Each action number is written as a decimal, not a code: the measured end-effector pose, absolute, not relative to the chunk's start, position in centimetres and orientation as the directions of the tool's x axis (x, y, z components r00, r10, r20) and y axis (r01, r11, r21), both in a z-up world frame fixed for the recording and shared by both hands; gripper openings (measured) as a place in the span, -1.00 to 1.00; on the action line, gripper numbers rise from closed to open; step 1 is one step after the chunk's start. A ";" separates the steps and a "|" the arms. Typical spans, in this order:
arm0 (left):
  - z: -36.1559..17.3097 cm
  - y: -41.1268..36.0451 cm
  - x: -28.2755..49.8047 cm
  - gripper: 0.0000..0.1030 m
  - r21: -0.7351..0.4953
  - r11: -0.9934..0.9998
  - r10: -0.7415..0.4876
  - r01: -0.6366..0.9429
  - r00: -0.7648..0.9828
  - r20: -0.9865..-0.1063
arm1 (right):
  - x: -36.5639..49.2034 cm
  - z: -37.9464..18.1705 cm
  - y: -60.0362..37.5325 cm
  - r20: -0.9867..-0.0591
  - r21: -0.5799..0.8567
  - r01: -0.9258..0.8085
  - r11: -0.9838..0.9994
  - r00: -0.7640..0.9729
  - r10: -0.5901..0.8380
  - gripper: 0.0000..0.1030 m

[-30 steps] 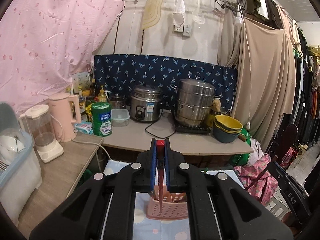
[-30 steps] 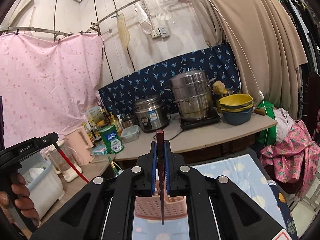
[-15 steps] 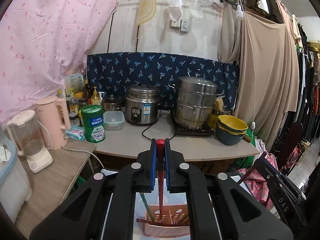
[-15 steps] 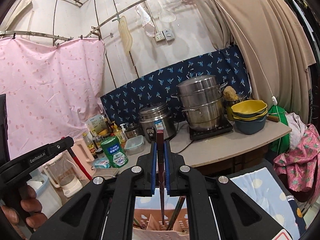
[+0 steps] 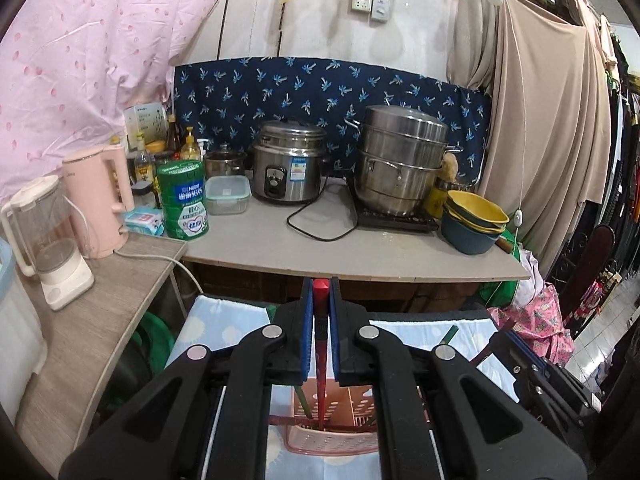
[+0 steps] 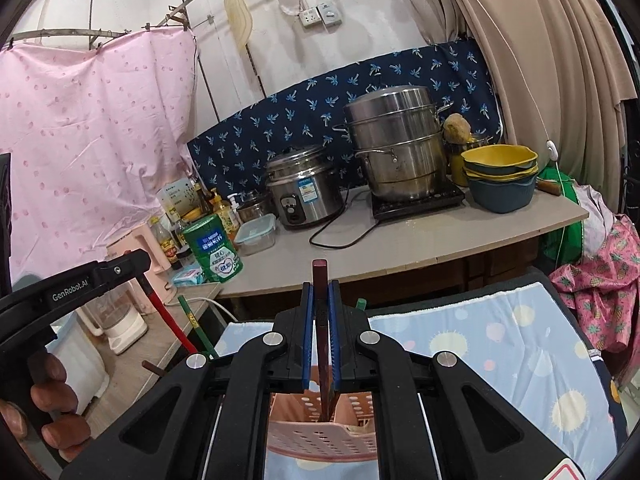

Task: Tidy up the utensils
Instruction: 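Carry both red chopsticks into the pink basket and open both grippers, then move both grippers back down to the last chopstick and gold spoon, then grasp the last red chopstick with the right gripper while the left gripper grasps the gold spoon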

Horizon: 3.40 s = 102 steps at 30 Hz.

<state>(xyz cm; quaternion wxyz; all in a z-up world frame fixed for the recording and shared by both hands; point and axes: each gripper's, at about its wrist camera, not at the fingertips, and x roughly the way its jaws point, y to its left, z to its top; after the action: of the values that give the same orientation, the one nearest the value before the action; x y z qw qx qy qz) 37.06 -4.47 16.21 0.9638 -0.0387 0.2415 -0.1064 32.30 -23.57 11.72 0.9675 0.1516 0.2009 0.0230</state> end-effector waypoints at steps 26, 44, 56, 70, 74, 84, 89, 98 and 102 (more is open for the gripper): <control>12.9 -3.4 31.8 -0.38 -0.139 0.972 -0.235 0.189 0.812 -0.534 | 26.7 9.9 -22.5 -0.464 0.320 0.014 0.947 0.874 0.144 -0.60; 0.6 -1.4 19.1 -0.38 -0.115 0.980 -0.193 0.161 0.649 -0.736 | 12.9 -0.8 -18.8 -0.703 0.268 0.020 0.963 0.688 0.181 -0.60; -4.6 -0.8 13.5 -0.38 -0.091 0.984 -0.163 0.156 0.556 -0.815 | 6.2 -6.1 -16.8 -0.793 0.183 -0.028 0.983 0.586 0.165 -0.60; -6.3 -1.4 11.0 -0.38 -0.090 0.980 -0.169 0.176 0.511 -0.843 | 3.5 -7.7 -15.1 -0.817 0.175 -0.087 0.981 0.543 0.194 -0.60; -6.6 -1.8 10.8 -0.38 -0.086 0.979 -0.169 0.185 0.502 -0.848 | 3.6 -8.3 -14.8 -0.828 0.169 -0.088 0.982 0.528 0.190 -0.60; -6.6 -3.6 10.3 0.05 -0.086 0.969 -0.195 0.233 0.500 -0.844 | 3.8 -8.4 -16.2 -0.827 0.149 -0.030 0.988 0.544 0.141 -0.87; -6.8 -4.8 10.4 0.15 -0.103 0.959 -0.225 0.265 0.483 -0.847 | 3.8 -8.5 -17.9 -0.821 0.147 0.031 0.989 0.560 0.105 -0.87; -7.8 -7.9 11.1 0.22 -0.124 0.940 -0.263 0.317 0.445 -0.856 | 3.7 -8.5 -20.0 -0.816 0.166 0.104 0.981 0.572 0.077 -0.87; -8.2 -8.6 11.0 0.06 -0.102 0.938 -0.251 0.331 0.447 -0.858 | 3.7 -8.6 -20.2 -0.815 0.173 0.104 0.979 0.573 0.083 -0.87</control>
<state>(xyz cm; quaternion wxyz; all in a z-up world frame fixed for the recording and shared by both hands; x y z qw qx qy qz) 11.00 -8.57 -8.17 0.8498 0.0399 0.4970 -0.1712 3.72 -20.19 -8.56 0.8810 0.1014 0.4621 -0.0059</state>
